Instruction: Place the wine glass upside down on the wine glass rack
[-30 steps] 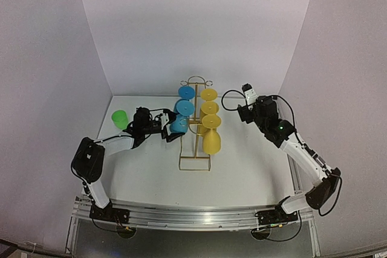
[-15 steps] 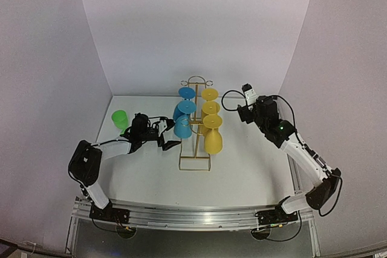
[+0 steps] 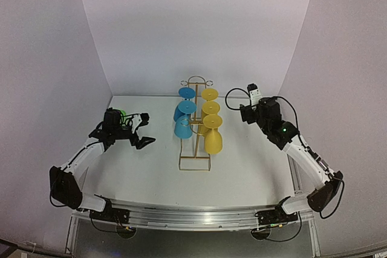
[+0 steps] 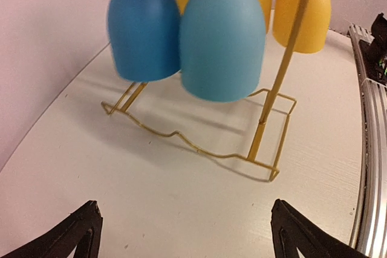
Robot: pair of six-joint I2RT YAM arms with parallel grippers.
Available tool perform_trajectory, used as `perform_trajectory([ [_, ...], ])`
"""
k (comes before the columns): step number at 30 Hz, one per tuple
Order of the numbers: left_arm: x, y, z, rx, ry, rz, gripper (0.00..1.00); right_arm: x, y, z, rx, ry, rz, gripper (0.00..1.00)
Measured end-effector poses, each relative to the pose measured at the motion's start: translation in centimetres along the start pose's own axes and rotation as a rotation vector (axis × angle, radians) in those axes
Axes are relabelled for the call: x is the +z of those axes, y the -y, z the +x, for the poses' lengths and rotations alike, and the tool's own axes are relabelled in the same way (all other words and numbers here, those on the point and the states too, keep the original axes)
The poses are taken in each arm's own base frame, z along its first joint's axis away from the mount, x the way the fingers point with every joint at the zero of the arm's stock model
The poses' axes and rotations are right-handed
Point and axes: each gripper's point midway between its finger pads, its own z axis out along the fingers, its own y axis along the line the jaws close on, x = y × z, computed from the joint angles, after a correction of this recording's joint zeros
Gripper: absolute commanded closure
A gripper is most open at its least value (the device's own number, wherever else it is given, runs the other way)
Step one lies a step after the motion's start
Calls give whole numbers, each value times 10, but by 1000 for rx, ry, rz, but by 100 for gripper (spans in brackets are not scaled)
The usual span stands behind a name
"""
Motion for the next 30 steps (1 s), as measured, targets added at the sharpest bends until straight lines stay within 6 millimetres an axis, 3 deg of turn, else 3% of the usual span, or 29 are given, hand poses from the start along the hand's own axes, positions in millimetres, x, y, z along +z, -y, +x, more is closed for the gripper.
perform_trajectory([
  [2, -16, -29, -5, -73, -59, -50, 17, 0, 0, 3, 16, -12, 1, 15],
  [6, -56, -120, -35, -173, -134, -244, 19, 0, 0, 7, 46, -30, -1, 15],
  [9, -85, -169, -27, -276, -221, -361, 19, -1, -1, 9, 65, -36, -2, 14],
  [11, -99, -198, -8, -350, -295, -440, 19, -1, -1, 9, 75, -38, -4, 13],
  [16, -114, -220, 66, -503, -538, -546, 20, -4, -1, 11, 98, -47, -10, 10],
  [19, -114, -225, 95, -536, -643, -576, 29, -7, -1, 10, 109, -45, -17, 9],
  [22, -112, -235, 113, -553, -711, -603, 41, -11, 0, 8, 130, -37, -26, 9],
  [26, -107, -255, 126, -572, -741, -648, 48, -15, 0, 5, 150, -27, -36, 9],
  [30, -100, -261, 138, -600, -756, -654, 54, -17, -1, 5, 155, -29, -42, 9],
])
